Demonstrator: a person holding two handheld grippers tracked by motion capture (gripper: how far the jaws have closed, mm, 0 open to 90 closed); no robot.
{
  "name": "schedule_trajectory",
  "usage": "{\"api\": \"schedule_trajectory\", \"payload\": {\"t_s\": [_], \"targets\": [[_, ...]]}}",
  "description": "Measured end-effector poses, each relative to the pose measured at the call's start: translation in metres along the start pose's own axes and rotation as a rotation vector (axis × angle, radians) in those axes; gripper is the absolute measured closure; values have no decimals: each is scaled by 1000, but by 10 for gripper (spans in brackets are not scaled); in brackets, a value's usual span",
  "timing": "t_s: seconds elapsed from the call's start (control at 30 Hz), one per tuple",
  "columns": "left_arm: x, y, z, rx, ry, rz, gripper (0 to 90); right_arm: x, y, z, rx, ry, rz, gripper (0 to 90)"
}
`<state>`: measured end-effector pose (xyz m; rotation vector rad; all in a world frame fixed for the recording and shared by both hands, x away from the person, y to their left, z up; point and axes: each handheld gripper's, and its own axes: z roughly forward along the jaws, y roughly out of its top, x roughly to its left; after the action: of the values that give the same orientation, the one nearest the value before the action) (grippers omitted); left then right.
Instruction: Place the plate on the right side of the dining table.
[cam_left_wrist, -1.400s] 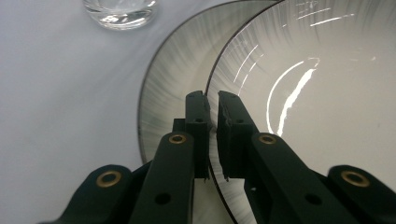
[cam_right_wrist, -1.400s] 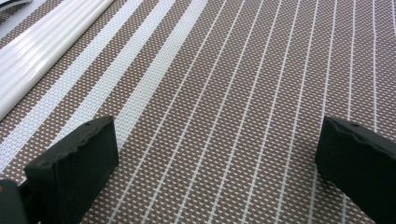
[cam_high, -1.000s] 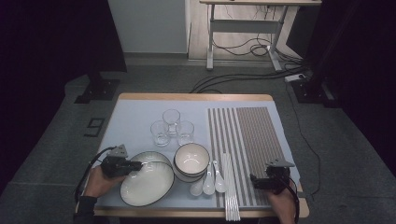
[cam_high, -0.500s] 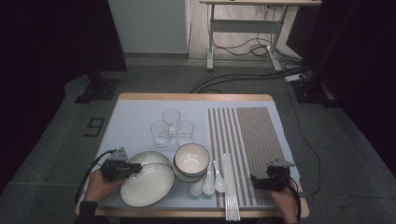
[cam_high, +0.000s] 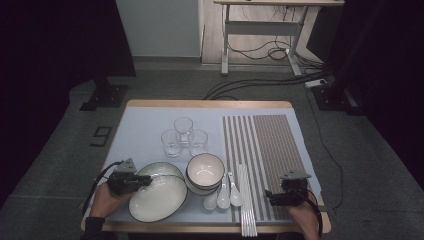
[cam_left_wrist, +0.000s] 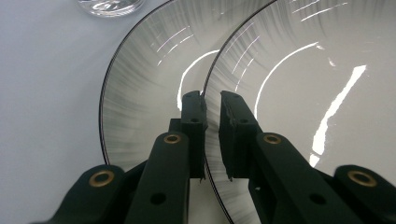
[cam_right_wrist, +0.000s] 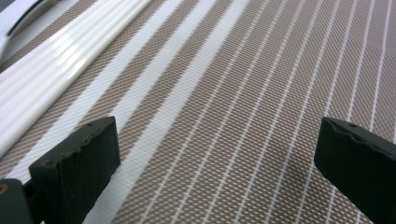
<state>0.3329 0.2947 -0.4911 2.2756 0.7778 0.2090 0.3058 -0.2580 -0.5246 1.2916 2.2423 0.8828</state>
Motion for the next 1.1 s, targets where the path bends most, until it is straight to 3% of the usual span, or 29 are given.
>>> {"api": "schedule_trajectory", "payload": {"t_s": [0.2,0.5,0.87,1.1], "targets": [[0,-1,0,-7,1,1,804,12,8,-8,0,8,-53,1],[0,-3,0,-20,-3,3,796,32,23,-16,-36,66,-73,0],[1,-4,1,-26,-11,2,794,58,40,-16,-40,94,-174,28],[1,-5,1,-29,-13,-1,793,70,47,-16,-35,116,-206,0]]}}
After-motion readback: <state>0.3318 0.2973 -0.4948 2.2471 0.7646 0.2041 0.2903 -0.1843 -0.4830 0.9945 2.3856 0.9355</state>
